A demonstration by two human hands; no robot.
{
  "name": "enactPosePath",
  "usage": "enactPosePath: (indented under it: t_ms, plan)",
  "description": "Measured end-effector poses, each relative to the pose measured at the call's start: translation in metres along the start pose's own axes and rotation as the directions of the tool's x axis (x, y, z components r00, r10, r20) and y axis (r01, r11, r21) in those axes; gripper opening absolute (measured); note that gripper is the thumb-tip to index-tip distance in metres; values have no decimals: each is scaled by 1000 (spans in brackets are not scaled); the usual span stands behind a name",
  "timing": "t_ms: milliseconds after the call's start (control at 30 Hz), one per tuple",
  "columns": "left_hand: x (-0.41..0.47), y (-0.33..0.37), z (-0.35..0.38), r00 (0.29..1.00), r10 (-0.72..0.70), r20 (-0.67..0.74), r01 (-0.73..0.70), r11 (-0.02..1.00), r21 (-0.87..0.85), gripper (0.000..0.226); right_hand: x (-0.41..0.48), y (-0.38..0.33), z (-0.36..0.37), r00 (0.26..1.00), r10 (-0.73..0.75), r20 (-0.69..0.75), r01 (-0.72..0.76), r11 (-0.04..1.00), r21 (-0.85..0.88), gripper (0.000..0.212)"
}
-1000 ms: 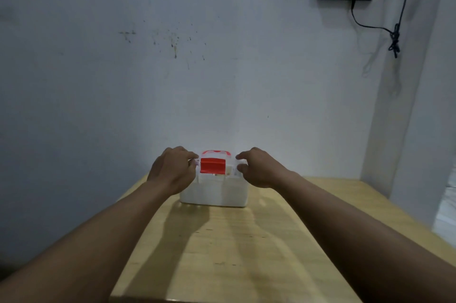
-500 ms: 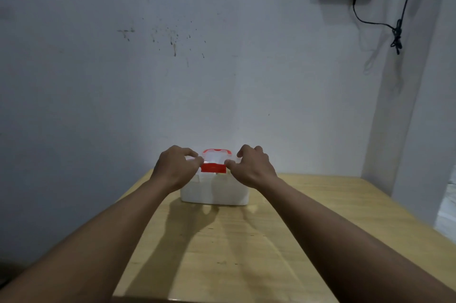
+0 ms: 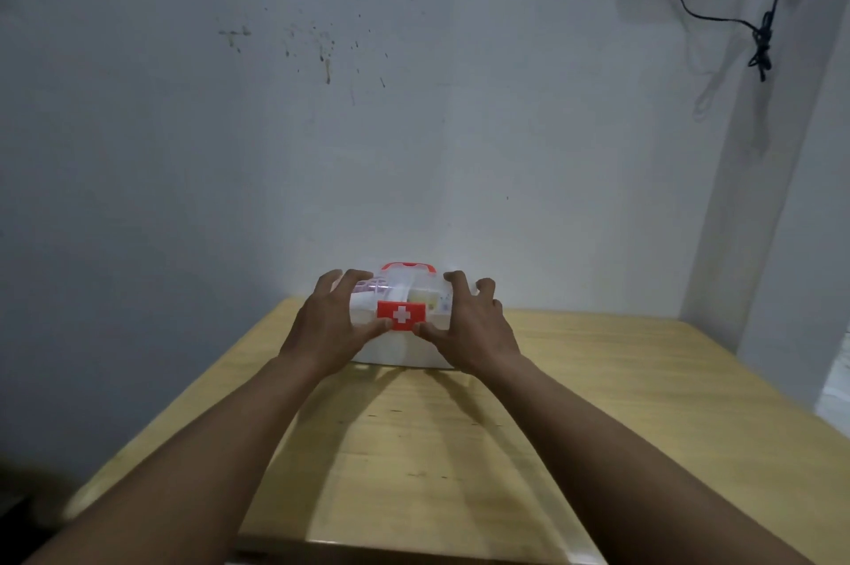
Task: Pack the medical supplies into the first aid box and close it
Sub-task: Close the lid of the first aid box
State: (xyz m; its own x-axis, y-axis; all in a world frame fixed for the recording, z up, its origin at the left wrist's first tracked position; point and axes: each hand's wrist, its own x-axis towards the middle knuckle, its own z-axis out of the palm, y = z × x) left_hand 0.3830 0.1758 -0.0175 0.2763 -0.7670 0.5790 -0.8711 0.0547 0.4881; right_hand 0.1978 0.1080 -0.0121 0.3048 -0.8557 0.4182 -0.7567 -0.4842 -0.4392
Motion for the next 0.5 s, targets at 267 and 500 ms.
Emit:
enactPosePath:
  t_ms: [267, 500]
  plan:
    - [5, -12, -2, 1000, -17, 17, 18, 998, -63, 80, 0, 11, 1, 999, -14, 35, 10, 994, 111, 88]
    - [10, -29, -1, 987, -94, 130, 127, 954, -270, 86, -1, 25, 10, 999, -31, 27, 23, 972, 233, 100]
